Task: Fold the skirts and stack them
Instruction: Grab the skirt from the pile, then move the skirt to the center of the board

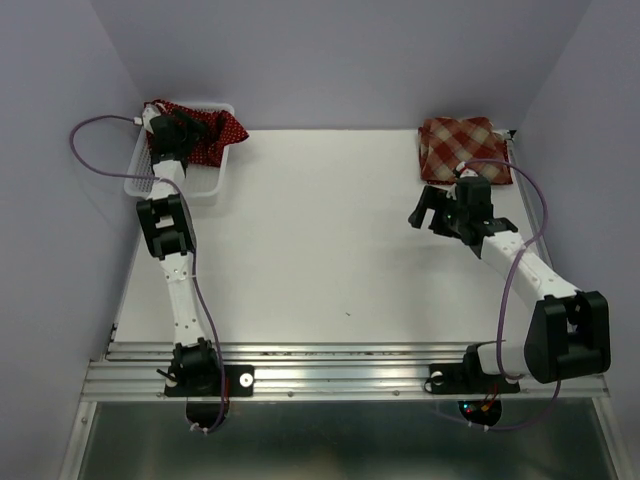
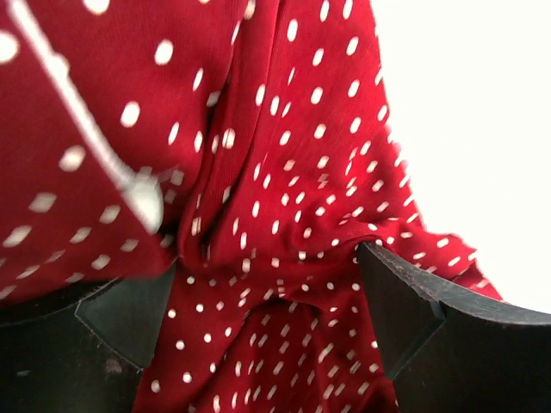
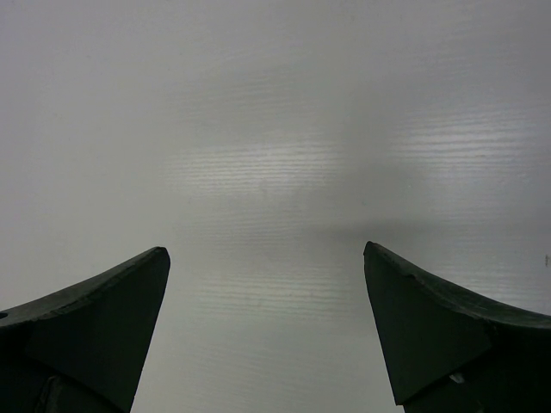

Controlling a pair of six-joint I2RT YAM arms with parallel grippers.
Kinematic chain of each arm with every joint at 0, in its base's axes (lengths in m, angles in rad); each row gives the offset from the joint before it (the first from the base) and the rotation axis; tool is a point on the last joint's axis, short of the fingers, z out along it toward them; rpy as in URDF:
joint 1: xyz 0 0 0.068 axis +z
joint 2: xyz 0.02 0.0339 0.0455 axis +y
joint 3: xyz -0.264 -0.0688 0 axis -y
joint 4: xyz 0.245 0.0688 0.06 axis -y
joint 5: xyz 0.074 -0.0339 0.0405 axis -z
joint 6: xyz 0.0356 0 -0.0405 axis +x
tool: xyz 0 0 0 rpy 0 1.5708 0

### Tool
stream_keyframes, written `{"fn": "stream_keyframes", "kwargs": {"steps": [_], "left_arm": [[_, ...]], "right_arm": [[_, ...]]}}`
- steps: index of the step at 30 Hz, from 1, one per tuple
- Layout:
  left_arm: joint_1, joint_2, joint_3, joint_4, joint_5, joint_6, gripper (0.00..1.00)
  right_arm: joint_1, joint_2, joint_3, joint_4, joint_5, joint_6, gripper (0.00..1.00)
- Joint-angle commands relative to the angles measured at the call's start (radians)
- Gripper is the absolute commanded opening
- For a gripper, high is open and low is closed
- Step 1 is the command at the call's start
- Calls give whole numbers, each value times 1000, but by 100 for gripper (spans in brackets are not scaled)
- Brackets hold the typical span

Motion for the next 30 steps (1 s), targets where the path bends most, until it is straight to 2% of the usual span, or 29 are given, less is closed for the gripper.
{"fn": "stream_keyframes", "kwargs": {"steps": [1,2,3,4,6,13,24,28,30], "left_arm": [[19,82,41,232,95,-229,98],[19,103,42,257,111,-253,78],[19,111,61,269,119,-277,48],[19,111,65,273,122,-277,48],[20,77,30,274,116,-273,0],[16,-238,-213,312,74,-170,0],[-7,-804,-350,247,148,-141,0],[-84,-1039,-516,230,143,-103,0],[-164,-1179,-626,227,154,-61,0]], "right_arm": [[0,16,3,51,16,-15,100],[0,19,1,51,22,-17,100],[0,26,0,51,22,-17,100],[0,26,0,51,22,-17,100],[0,30,3,51,17,-20,100],[0,10,-5,57,2,-21,100],[0,-120,-12,28,-44,31,100],[0,-188,-19,-36,9,121,100],[0,-232,-20,-59,11,144,100]]}}
